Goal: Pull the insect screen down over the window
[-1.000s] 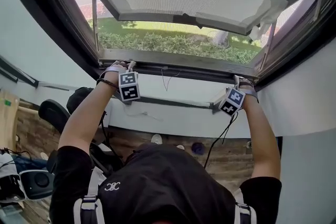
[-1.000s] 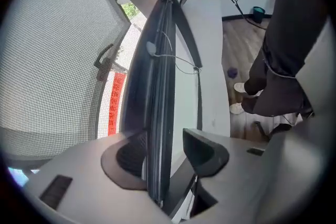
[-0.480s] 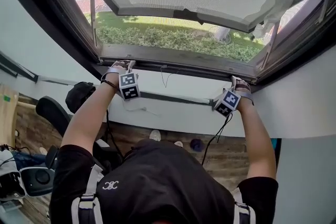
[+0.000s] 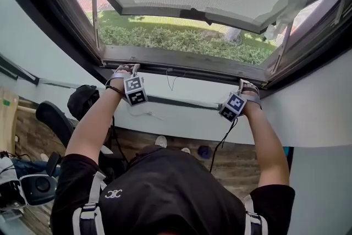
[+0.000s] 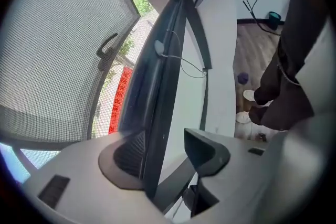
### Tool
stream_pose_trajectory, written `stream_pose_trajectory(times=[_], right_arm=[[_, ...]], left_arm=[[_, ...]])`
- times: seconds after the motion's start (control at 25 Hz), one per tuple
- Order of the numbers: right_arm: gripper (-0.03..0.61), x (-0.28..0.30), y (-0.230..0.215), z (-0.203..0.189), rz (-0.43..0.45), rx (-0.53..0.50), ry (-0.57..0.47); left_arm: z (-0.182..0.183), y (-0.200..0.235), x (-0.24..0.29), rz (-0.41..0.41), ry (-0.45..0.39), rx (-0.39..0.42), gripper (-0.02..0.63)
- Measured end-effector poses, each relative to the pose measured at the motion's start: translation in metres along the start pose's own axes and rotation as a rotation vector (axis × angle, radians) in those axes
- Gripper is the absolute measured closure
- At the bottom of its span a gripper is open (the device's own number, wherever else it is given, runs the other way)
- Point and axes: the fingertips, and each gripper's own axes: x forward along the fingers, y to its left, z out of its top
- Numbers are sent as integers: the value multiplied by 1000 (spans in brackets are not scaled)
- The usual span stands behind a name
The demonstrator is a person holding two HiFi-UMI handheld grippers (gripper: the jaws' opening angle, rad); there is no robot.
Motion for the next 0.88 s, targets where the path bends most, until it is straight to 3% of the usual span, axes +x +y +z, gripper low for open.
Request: stream_pose_trajectory(times=[0.16, 0.32, 0.52, 0.72, 0.88], right_arm=[[293, 0, -1, 0, -13, -10, -6], [364, -4, -11, 2, -6, 32, -25], [302, -4, -3, 0, -8, 46, -13], [293, -15, -7, 2, -2, 68, -2], [268, -14, -3, 2, -20, 63, -11]], left_arm=[[-1, -1, 5, 37, -7, -22, 372], [2, 11, 3, 54, -7, -27, 422], [1, 9, -2, 91, -27, -2, 417], [2, 12, -6, 94, -46, -42, 409], [2, 7, -4, 97, -48, -20, 363]])
